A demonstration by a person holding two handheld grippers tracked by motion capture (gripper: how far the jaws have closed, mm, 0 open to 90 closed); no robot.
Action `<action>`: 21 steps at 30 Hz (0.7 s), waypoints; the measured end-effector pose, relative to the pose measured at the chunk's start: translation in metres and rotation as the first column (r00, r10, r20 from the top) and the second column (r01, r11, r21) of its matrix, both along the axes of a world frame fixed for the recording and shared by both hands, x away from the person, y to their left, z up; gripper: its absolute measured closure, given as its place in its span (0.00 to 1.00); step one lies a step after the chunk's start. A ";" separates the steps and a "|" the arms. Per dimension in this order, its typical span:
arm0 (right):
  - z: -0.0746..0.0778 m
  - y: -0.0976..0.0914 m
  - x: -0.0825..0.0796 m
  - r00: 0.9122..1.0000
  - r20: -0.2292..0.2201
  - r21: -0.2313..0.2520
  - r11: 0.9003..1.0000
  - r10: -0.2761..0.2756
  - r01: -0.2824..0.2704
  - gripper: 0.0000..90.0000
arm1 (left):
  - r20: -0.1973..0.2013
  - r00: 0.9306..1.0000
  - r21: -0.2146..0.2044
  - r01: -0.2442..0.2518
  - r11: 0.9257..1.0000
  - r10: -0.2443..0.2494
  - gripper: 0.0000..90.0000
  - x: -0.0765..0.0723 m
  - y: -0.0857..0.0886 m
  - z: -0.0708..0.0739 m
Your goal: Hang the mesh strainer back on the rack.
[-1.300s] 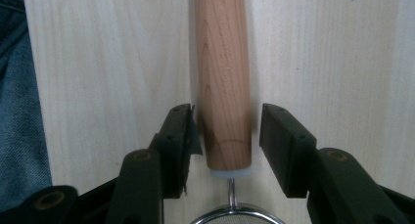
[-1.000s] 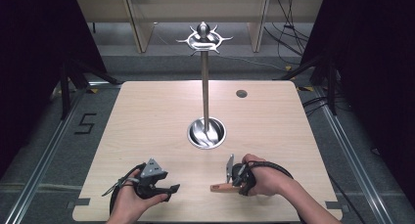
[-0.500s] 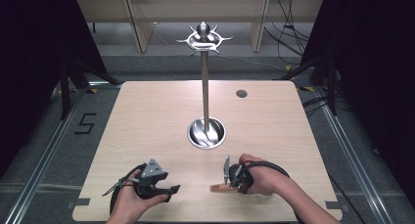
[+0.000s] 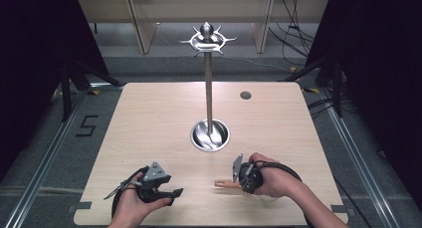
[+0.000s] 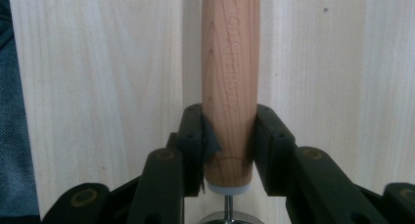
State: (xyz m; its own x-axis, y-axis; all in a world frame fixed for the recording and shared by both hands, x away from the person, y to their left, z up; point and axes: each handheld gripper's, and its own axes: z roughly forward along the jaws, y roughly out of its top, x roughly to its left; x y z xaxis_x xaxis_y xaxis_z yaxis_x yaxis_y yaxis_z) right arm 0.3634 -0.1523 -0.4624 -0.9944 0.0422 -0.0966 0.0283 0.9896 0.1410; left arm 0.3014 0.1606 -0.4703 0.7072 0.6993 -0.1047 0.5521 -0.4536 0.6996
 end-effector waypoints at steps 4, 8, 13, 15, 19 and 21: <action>0.003 -0.007 0.003 1.000 0.018 0.038 0.999 -0.001 0.000 0.77 | -0.007 1.000 0.001 -0.013 1.000 0.013 0.40 0.001 0.001 -0.001; 0.007 -0.016 0.003 0.998 0.026 0.095 0.994 -0.062 0.059 0.77 | -0.003 1.000 0.006 -0.008 1.000 0.008 0.40 0.001 0.002 -0.001; 0.016 -0.032 0.004 0.988 0.032 0.216 0.966 -0.152 0.142 0.77 | -0.010 1.000 -0.011 -0.016 1.000 0.016 0.40 0.000 0.003 0.000; 0.017 -0.034 0.005 0.985 0.035 0.240 0.958 -0.168 0.155 0.77 | 0.002 1.000 -0.003 -0.007 1.000 0.007 0.40 0.001 0.003 0.001; 0.026 -0.049 0.008 0.968 0.079 0.351 0.915 -0.240 0.198 0.77 | -0.005 1.000 -0.002 -0.020 1.000 0.020 0.40 0.001 0.002 -0.001; 0.028 -0.054 0.008 0.960 0.079 0.373 0.901 -0.270 0.223 0.77 | -0.004 1.000 -0.002 -0.028 1.000 0.028 0.40 0.000 0.002 -0.001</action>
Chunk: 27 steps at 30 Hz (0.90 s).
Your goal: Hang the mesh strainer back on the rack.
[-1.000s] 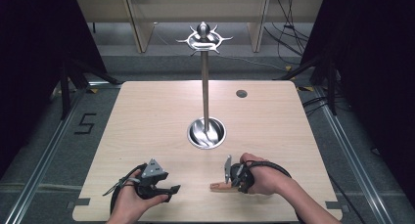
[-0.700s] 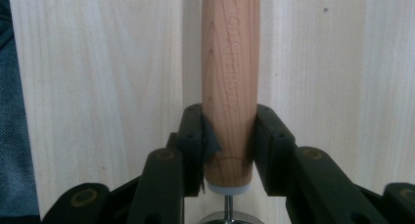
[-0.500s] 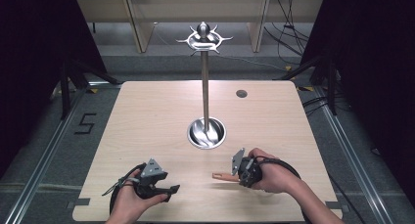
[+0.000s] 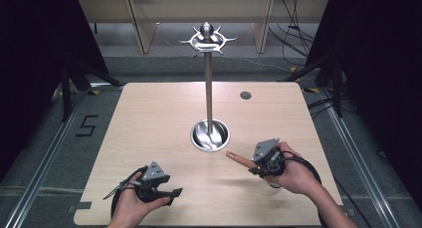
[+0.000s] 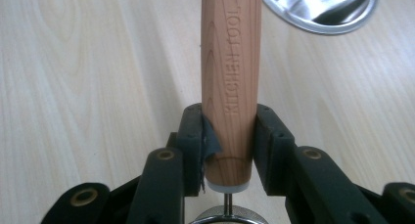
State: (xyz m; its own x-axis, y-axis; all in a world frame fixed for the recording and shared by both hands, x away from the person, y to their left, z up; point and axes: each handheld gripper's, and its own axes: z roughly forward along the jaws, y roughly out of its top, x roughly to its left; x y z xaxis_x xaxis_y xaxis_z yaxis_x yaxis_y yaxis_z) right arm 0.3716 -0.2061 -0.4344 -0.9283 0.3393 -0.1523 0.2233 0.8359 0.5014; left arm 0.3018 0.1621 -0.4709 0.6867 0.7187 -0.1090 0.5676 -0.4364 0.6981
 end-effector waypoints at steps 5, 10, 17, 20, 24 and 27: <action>0.002 -0.008 -0.001 0.999 0.013 0.067 0.997 -0.045 0.044 0.77 | 0.001 1.000 -0.004 0.010 1.000 -0.010 0.40 0.000 0.002 0.001; 0.002 -0.017 -0.005 0.994 0.020 0.176 0.979 -0.109 0.104 0.77 | 0.001 1.000 -0.006 0.000 1.000 0.000 0.40 0.001 0.003 0.001; 0.009 -0.028 -0.006 0.976 -0.003 0.261 0.942 -0.219 0.212 0.77 | 0.010 1.000 -0.009 0.001 1.000 -0.001 0.40 0.002 0.003 0.001; 0.010 -0.029 -0.007 0.969 -0.016 0.306 0.922 -0.246 0.239 0.77 | 0.008 1.000 -0.013 0.001 1.000 -0.001 0.40 0.002 0.002 0.002; 0.009 -0.028 -0.008 0.961 -0.044 0.348 0.897 -0.273 0.271 0.77 | 0.007 1.000 -0.009 0.011 1.000 -0.011 0.40 0.002 0.004 0.003; 0.010 -0.027 -0.005 0.965 -0.030 0.341 0.905 -0.259 0.254 0.77 | 0.001 1.000 -0.021 -0.012 1.000 0.012 0.40 0.002 0.004 0.002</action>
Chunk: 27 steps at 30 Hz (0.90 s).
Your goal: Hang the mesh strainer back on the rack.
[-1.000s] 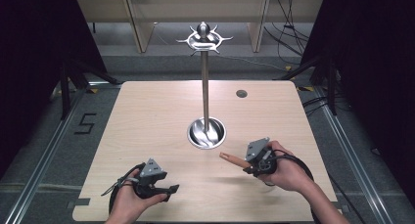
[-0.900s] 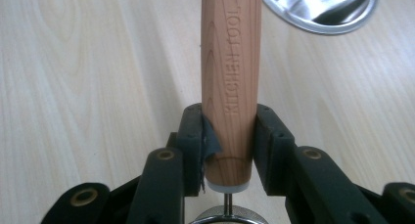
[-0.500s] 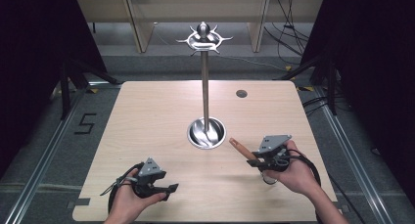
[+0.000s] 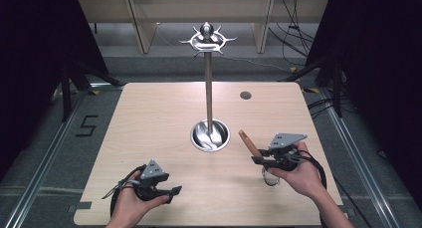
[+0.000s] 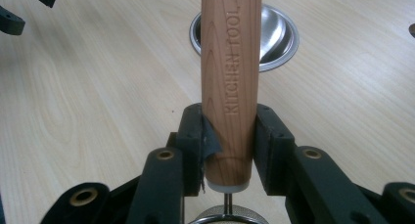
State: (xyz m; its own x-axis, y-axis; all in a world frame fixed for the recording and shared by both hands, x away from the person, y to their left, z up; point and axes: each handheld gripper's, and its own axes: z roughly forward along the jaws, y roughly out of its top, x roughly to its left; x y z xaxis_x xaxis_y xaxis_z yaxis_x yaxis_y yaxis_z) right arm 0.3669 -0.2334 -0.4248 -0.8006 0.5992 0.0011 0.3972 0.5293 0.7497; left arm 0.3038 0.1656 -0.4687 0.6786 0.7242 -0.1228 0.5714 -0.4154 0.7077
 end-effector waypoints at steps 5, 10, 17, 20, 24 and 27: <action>0.004 0.003 0.001 1.000 0.017 0.011 1.000 -0.005 0.005 0.77 | 0.007 1.000 -0.001 0.010 1.000 -0.010 0.40 0.000 0.001 0.001; 0.011 0.004 0.004 0.999 0.034 0.036 0.999 -0.003 0.002 0.77 | -0.003 1.000 -0.011 -0.001 1.000 0.001 0.40 -0.001 0.000 0.000; 0.016 0.003 0.006 0.999 0.039 0.051 0.998 -0.034 0.032 0.77 | 0.004 1.000 -0.002 0.012 1.000 -0.012 0.40 0.000 0.001 0.001; 0.019 0.004 0.005 0.998 0.035 0.071 0.996 -0.057 0.054 0.77 | 0.006 1.000 -0.006 0.005 1.000 -0.005 0.40 0.000 0.001 0.001; 0.023 0.004 0.007 0.995 0.070 0.085 0.994 -0.073 0.067 0.77 | 0.003 1.000 -0.009 0.006 1.000 -0.006 0.40 -0.001 0.001 0.001; 0.027 0.005 0.007 0.995 0.062 0.088 0.994 -0.076 0.070 0.77 | 0.004 1.000 -0.008 0.007 1.000 -0.007 0.40 -0.001 0.001 0.001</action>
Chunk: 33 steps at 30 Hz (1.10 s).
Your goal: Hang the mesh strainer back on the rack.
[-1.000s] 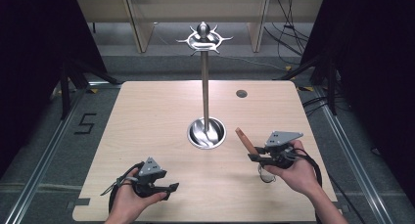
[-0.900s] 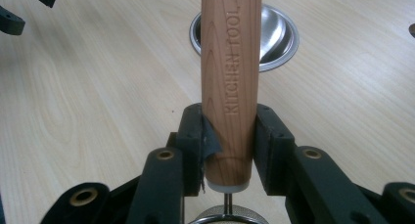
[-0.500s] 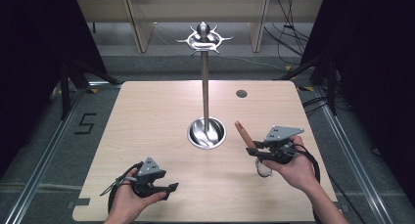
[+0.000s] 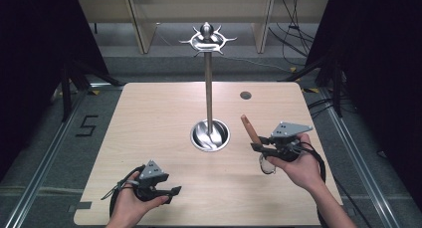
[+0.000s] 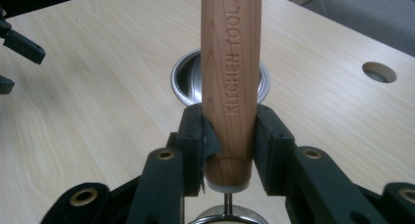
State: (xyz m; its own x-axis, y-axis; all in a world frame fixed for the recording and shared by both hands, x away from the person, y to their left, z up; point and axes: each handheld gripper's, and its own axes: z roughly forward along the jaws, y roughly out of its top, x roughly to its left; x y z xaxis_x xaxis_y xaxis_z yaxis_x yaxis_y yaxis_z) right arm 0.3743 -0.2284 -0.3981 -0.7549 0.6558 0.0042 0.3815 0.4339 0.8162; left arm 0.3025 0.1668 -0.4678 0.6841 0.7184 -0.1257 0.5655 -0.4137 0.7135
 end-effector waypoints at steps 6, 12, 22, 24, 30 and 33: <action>0.011 0.002 0.002 1.000 0.012 0.020 1.000 -0.023 0.023 0.77 | 0.004 1.000 0.004 -0.008 1.000 0.008 0.40 0.000 0.001 0.000; 0.019 0.003 0.005 0.999 0.033 0.045 0.998 -0.041 0.040 0.77 | -0.004 1.000 -0.005 -0.015 1.000 0.015 0.39 0.000 0.001 -0.001; 0.033 0.008 0.010 0.996 0.063 0.077 0.996 -0.055 0.050 0.77 | 0.003 0.999 0.004 -0.033 0.999 0.033 0.39 0.000 0.002 -0.001; 0.035 0.009 0.009 0.997 0.053 0.079 0.995 -0.058 0.054 0.77 | -0.003 1.000 0.009 -0.011 1.000 0.011 0.39 0.000 0.004 0.000; 0.039 0.014 0.012 0.995 0.077 0.103 0.993 -0.068 0.060 0.77 | -0.002 1.000 -0.004 -0.022 1.000 0.022 0.39 0.000 0.003 -0.001; 0.045 0.014 0.014 0.995 0.082 0.096 0.994 -0.062 0.054 0.77 | -0.009 0.999 -0.026 -0.041 0.999 0.041 0.39 -0.001 0.003 -0.001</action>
